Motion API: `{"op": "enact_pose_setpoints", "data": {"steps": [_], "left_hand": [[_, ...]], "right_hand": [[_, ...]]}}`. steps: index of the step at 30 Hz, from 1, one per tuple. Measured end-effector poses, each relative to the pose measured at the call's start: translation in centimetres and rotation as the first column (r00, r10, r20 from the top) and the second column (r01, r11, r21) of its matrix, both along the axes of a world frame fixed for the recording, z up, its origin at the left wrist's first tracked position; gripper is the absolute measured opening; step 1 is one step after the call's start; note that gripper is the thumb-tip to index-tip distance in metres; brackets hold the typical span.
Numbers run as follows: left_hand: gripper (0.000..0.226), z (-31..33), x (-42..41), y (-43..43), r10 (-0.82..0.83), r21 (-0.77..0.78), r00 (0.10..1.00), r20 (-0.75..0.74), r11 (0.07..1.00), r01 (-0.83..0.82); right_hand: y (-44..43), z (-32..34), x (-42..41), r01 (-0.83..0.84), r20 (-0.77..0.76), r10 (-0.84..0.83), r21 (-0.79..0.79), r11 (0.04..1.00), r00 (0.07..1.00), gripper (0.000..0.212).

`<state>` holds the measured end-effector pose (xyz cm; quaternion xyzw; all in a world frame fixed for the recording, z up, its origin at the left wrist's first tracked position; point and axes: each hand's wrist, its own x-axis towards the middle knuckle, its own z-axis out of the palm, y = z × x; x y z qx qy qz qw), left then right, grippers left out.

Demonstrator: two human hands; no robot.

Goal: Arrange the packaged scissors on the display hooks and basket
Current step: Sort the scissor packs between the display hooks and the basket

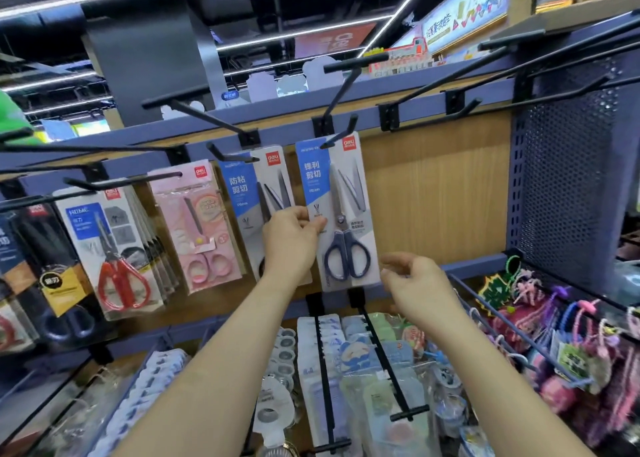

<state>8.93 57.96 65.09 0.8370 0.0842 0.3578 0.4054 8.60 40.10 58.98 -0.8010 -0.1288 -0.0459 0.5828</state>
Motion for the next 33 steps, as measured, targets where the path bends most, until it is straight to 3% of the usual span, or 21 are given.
{"op": "enact_pose_setpoints", "data": {"steps": [4,8,12,15,20,24,28,33], "left_hand": [[0.015,0.1,1.2,0.1,0.113,0.079,0.994,-0.008,0.991,-0.112],[0.007,-0.6,0.9,-0.1,0.088,0.087,0.995,-0.038,0.993,-0.085],[0.028,-1.6,-1.2,0.6,0.019,0.037,1.0,0.004,0.999,-0.02],[0.013,-2.1,-4.2,0.5,-0.065,0.014,0.997,0.029,0.998,0.064],[0.018,-3.9,-12.1,-1.4,-0.297,0.047,0.953,0.059,0.954,0.295],[0.02,-7.9,-17.0,-2.9,-0.477,0.131,0.879,-0.009,0.871,0.474],[0.023,-14.0,-19.9,-4.5,-0.647,0.187,0.751,-0.133,0.728,0.66],[0.022,-23.4,-22.4,-8.2,-0.79,0.173,0.528,-0.31,0.5,0.849]], "right_hand": [[-1.6,-0.2,-0.6,0.008,0.049,-0.004,-0.083,0.997,0.999,0.023],[-3.4,-0.3,-2.0,0.022,0.132,0.001,-0.175,0.984,0.991,0.022],[-5.4,-0.6,-3.8,0.049,0.226,0.011,-0.257,0.965,0.974,0.023],[-7.1,-1.0,-5.6,0.062,0.263,0.03,-0.335,0.94,0.964,0.021],[-9.1,-2.2,-11.3,0.127,0.335,0.029,-0.434,0.892,0.942,0.018],[-10.5,-5.0,-16.8,0.197,0.277,-0.044,-0.554,0.809,0.96,0.019],[-12.5,-10.4,-23.1,0.265,0.131,-0.244,-0.687,0.677,0.961,0.022],[-16.7,-18.6,-32.5,0.267,-0.107,-0.505,-0.745,0.611,0.857,0.024]]}}
